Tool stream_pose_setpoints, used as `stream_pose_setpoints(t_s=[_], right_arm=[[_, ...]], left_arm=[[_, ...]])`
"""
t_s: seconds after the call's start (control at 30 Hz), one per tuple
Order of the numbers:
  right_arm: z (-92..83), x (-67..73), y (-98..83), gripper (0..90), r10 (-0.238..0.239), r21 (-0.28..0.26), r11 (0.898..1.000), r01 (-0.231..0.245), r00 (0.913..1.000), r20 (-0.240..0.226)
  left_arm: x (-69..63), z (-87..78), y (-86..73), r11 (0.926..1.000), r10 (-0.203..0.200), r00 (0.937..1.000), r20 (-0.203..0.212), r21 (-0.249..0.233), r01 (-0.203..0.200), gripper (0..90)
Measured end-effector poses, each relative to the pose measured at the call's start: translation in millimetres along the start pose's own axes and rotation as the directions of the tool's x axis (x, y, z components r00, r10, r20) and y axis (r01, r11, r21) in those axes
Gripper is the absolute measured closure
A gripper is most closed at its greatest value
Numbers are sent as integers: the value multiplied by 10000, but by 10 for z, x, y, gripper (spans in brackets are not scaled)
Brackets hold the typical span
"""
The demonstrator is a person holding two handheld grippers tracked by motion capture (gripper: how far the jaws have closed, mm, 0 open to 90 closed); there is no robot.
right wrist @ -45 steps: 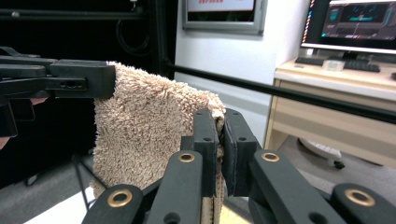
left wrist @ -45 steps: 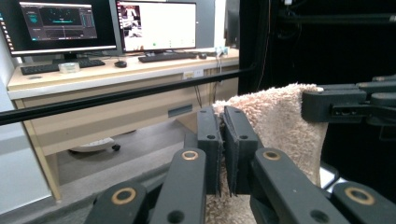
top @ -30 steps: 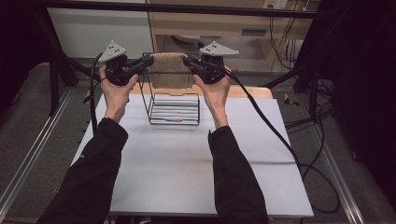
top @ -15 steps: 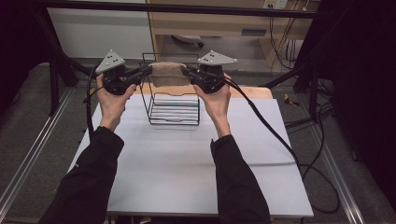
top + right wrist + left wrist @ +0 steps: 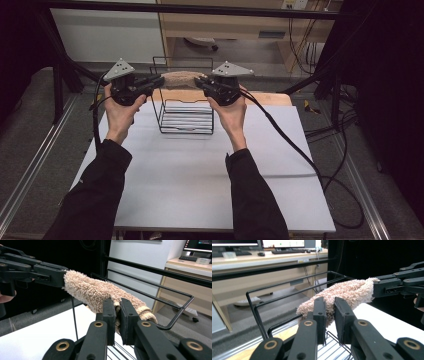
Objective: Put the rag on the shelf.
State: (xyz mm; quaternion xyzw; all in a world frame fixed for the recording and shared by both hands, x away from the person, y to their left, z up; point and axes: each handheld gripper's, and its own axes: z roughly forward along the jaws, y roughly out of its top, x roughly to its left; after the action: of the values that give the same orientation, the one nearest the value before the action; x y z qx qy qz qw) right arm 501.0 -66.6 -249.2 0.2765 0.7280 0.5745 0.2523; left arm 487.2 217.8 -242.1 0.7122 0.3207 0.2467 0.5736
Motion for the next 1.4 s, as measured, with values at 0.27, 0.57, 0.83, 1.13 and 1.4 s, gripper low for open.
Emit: stream_pose_setpoints(t_s=[0.27,0.57,0.83,1.13,1.4], right_arm=[[-1,4,-21,842,-59,28,10000,59,10000,-50],[-6,6,-44,841,-106,70,9999,107,9999,-108],[-4,13,-73,831,-174,230,9996,177,9998,-127],[-35,39,-58,769,-37,256,9997,46,9994,-357],[-94,60,87,642,106,-42,9999,-108,9985,-538]], left_arm=[[29,-72,261,9982,-395,9991,183,467,386,841],[-41,119,368,9921,-538,9979,370,1154,492,896],[-87,152,214,9884,-311,9976,611,1506,216,897],[-66,166,138,9872,-299,9980,564,1579,206,897],[-66,179,69,9852,-120,9985,532,1714,27,897]])
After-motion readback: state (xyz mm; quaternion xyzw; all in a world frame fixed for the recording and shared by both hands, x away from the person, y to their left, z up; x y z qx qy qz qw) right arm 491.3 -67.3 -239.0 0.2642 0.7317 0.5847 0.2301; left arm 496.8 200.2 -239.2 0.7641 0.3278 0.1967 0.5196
